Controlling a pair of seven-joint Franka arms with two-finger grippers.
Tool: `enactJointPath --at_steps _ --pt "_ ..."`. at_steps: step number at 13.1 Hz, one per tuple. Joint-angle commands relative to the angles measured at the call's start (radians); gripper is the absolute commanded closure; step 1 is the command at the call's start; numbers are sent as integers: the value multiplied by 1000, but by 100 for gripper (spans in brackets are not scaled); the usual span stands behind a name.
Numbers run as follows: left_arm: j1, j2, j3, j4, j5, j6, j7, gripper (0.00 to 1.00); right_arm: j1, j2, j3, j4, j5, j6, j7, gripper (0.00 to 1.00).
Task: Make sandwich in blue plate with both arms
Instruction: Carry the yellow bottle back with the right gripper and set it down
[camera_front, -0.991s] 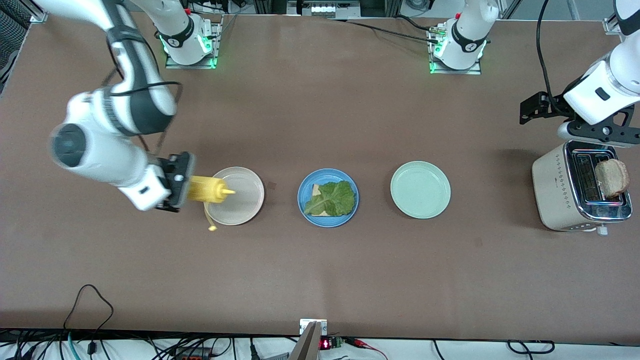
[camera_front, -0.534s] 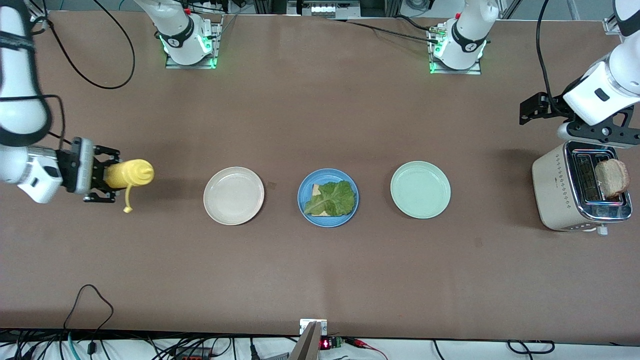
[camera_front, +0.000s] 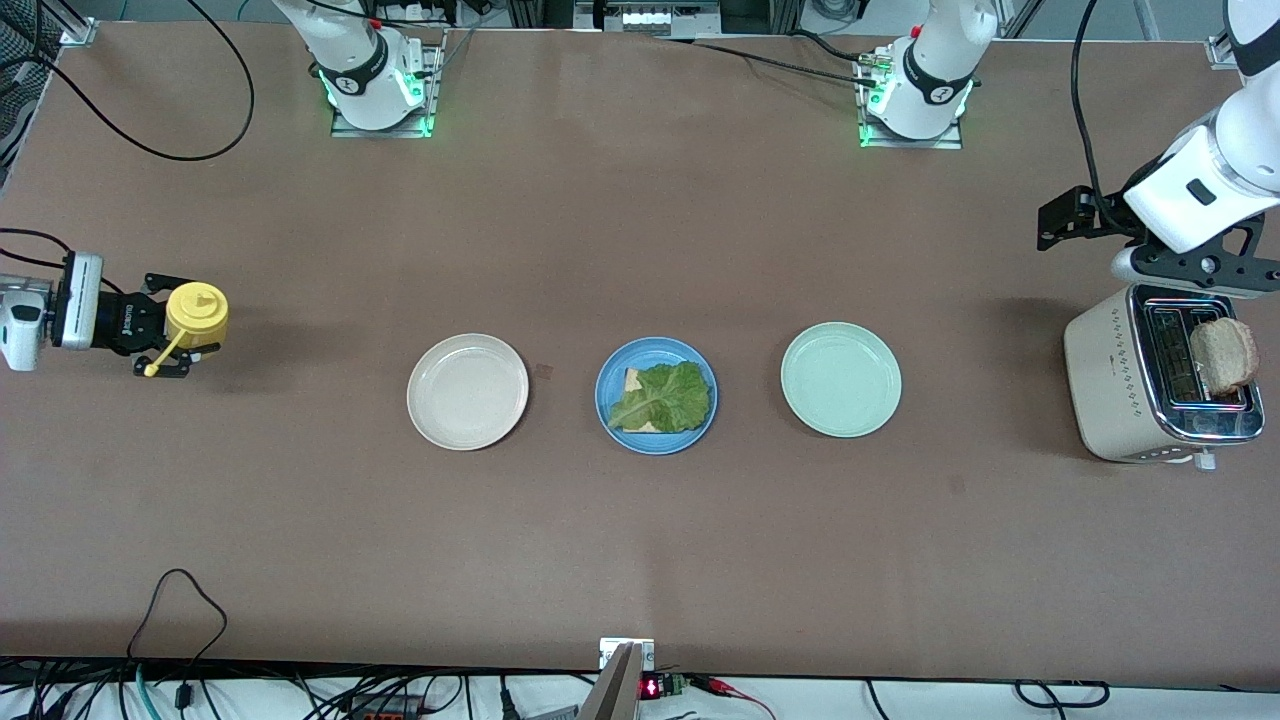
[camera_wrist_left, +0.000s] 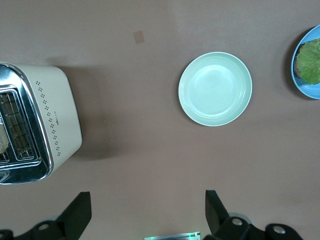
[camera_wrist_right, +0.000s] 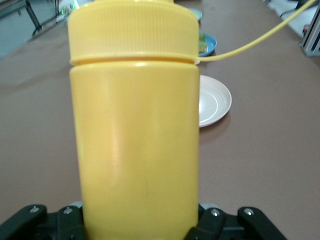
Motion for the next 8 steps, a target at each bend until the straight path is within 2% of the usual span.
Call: enactJointPath --at_steps 1,5,8 --pt "0 17 -4 21 7 -4 -5 0 -119 104 88 15 50 -40 -76 100" --pt "-5 19 -4 21 7 -4 -5 0 -145 229 101 23 82 -43 -159 100" --pt "-5 35 -4 24 7 -13 -5 0 -200 318 156 31 94 -54 -171 100"
